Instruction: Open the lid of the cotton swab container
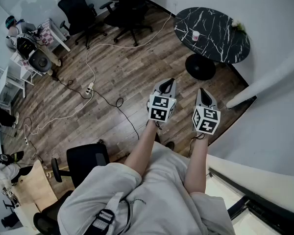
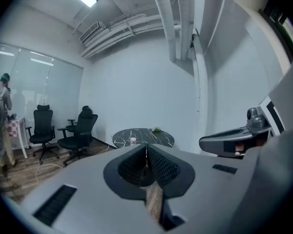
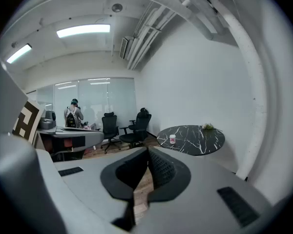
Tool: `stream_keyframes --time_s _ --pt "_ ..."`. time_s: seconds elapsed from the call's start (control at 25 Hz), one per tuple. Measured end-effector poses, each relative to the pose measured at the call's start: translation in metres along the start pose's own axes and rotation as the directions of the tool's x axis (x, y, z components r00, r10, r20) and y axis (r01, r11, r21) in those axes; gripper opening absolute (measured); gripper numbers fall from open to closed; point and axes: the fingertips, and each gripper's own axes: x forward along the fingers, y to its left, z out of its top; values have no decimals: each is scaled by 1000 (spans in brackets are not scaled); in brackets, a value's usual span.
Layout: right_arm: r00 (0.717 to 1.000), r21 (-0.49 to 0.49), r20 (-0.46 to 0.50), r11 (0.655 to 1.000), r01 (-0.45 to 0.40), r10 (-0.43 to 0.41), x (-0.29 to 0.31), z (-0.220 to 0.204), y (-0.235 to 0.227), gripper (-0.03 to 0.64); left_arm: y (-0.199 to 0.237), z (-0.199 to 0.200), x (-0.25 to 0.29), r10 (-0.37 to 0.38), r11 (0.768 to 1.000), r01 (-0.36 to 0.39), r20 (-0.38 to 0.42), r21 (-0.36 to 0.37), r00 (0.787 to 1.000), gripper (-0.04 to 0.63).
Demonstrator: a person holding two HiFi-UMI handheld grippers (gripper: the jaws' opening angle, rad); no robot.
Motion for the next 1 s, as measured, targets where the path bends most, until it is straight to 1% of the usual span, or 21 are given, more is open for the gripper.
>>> stream_keyframes --time_s 0.16,0.32,0.44,0.52,0.56,0.68,0.76,0.84,0.92,1.0 --pt "1000 -7 -2 1000 11 -11 -1 -1 3 34 4 0 -3 1 1000 -1 -7 5 1000 23" --pt "1000 -30 -1 1000 -1 1 4 4 4 34 4 4 -1 6 1000 -6 -8 23 1000 23" --pt "998 -10 57 1000 -8 9 6 14 6 34 6 7 -1 13 999 -12 -7 44 1000 23" --pt "994 -9 101 999 -36 37 5 20 12 34 11 11 -2 23 999 -24 4 39 1000 23" --pt "993 -20 108 998 -52 54 6 22 16 34 13 12 -1 25 999 -25 9 33 1000 23" --pt "995 -33 86 998 -50 53 19 22 14 34 16 8 11 14 999 -13 -5 30 1000 23" --pt "997 4 60 999 -49 48 30 20 9 34 20 3 23 10 1000 -9 -28 29 1000 23" --pt "997 36 38 997 -67 66 41 19 5 34 27 4 36 11 1000 -11 -32 17 999 23" --pt "996 14 14 996 -93 93 53 19 3 34 32 15 50 10 1000 -10 -9 6 1000 23" --pt "992 -10 6 992 -123 123 66 22 3 34 36 19 66 5 1000 -5 -4 2 1000 23"
